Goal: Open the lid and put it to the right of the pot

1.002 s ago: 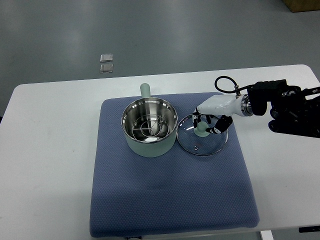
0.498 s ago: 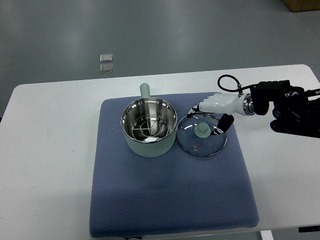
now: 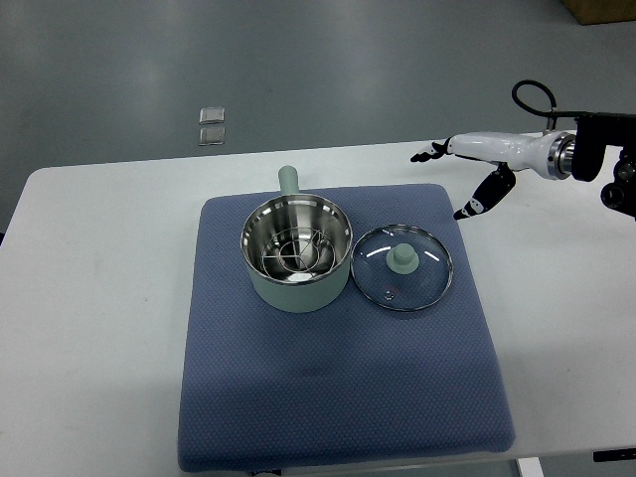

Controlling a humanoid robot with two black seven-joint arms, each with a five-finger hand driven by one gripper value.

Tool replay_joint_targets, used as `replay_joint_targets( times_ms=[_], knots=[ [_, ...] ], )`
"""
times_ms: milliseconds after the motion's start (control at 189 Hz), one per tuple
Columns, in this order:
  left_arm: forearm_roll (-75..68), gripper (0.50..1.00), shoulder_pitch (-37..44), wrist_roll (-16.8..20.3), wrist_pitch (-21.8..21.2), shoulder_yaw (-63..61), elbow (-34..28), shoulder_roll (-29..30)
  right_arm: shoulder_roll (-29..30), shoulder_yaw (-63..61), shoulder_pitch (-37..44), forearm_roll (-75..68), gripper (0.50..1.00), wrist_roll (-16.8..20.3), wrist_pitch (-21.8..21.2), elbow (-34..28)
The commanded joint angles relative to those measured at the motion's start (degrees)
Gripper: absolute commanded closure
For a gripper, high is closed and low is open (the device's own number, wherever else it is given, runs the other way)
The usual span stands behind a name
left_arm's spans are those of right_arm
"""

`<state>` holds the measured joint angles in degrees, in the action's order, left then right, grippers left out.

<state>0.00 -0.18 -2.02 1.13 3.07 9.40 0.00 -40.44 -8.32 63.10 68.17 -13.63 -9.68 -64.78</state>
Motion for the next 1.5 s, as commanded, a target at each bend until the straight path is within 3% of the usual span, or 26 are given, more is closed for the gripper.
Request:
replay_joint_targets(
  times_ms=[0, 101, 408, 732, 891, 986, 1156, 1256, 1315, 1495],
  knots=[
    [0.0, 0.5, 0.0, 0.0, 0.01, 0.01, 0.0, 0.0, 0.71, -13.74, -7.29, -2.25, 0.613, 0.09, -4.29, 2.46],
    [0.0, 0.5, 0.0, 0.0, 0.01, 0.01, 0.0, 0.0, 3.17, -21.47, -10.98, -9.1, 0.621, 0.53, -5.08, 6.24],
    [0.0, 0.5, 0.0, 0.0, -0.07, 0.01, 0.0, 0.0, 8.69, -27.68, -13.69, -29.84, 0.63, 0.71, -2.89, 14.41],
    [0.0, 0.5, 0.0, 0.0, 0.01, -0.08, 0.0, 0.0, 20.13, -51.09, -25.92, -29.32, 0.626, 0.88, -3.41, 15.74],
    [0.0, 0.5, 0.0, 0.0, 0.01, 0.01, 0.0, 0.0, 23.21, -55.57, -28.91, -29.06, 0.626, 1.06, -3.94, 15.74],
    [0.0, 0.5, 0.0, 0.0, 0.01, 0.01, 0.0, 0.0, 26.11, -59.09, -31.37, -28.0, 0.626, 3.43, -4.64, 15.65],
    [0.0, 0.5, 0.0, 0.0, 0.01, 0.01, 0.0, 0.0, 31.12, -66.38, -36.47, -19.92, 0.626, 3.78, -6.4, 15.56],
    [0.0, 0.5, -0.08, 0.0, -0.07, 0.01, 0.0, 0.0, 32.44, -67.88, -37.61, -19.39, 0.617, 3.78, -7.28, 15.56],
    [0.0, 0.5, 0.0, 0.0, 0.01, 0.01, 0.0, 0.0, 34.02, -70.34, -39.02, -19.48, 0.57, 3.43, -7.81, 15.56],
    [0.0, 0.5, 0.0, 0.0, -0.07, 0.01, 0.0, 0.0, 36.48, -73.06, -39.37, -20.8, 0.568, 3.34, -7.19, 16.79]
  ],
)
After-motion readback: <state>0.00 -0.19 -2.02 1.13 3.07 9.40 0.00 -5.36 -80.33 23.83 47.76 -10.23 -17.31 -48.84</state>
